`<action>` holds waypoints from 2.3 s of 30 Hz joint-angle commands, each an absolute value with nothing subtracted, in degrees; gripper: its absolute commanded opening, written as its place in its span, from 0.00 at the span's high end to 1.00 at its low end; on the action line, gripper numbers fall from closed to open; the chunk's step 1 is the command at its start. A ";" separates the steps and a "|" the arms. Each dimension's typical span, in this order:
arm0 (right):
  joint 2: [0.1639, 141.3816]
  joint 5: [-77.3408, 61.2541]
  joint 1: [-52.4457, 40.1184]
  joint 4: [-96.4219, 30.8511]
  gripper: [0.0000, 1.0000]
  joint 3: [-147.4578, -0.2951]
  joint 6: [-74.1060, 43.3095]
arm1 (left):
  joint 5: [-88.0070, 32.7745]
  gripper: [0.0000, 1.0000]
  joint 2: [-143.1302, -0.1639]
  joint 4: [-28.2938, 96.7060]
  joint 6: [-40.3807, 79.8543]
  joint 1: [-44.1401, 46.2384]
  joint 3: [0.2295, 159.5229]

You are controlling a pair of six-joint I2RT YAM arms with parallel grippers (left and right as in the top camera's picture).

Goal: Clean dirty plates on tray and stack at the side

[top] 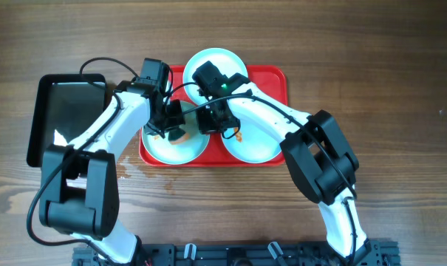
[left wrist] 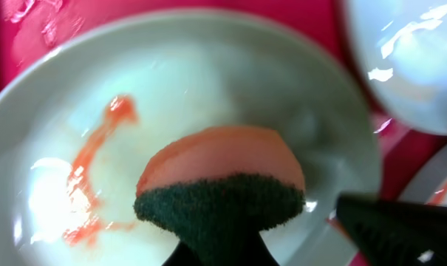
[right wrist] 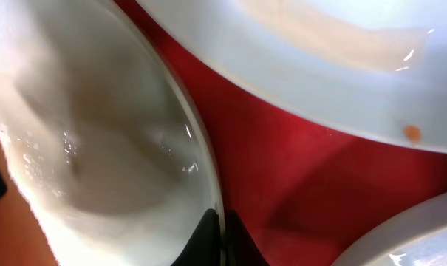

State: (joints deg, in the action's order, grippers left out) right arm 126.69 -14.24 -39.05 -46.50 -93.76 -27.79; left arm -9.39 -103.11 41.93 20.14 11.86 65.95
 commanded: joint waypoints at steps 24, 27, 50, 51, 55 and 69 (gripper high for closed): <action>128.03 -14.87 -39.35 -47.48 0.96 -92.99 -28.51 | 14.50 0.96 -112.03 44.16 20.99 8.51 64.29; 128.03 -14.87 -39.35 -47.48 0.96 -92.99 -28.49 | 14.39 0.96 -111.77 44.23 21.02 8.51 64.51; 128.03 -14.94 -39.35 -47.48 0.96 -92.99 -28.51 | -9.61 0.00 -99.13 45.95 17.98 8.88 64.60; 128.03 -14.94 -39.33 -47.48 0.96 -92.99 -28.51 | -9.61 0.00 -99.13 46.11 17.98 8.88 64.60; 128.03 -14.94 -39.33 -47.57 0.96 -92.99 -28.49 | -9.58 0.05 -99.13 46.61 17.98 8.88 64.60; 128.03 -15.09 -39.35 -47.88 0.96 -92.99 -28.49 | -7.60 0.41 -100.29 47.37 18.00 8.88 64.55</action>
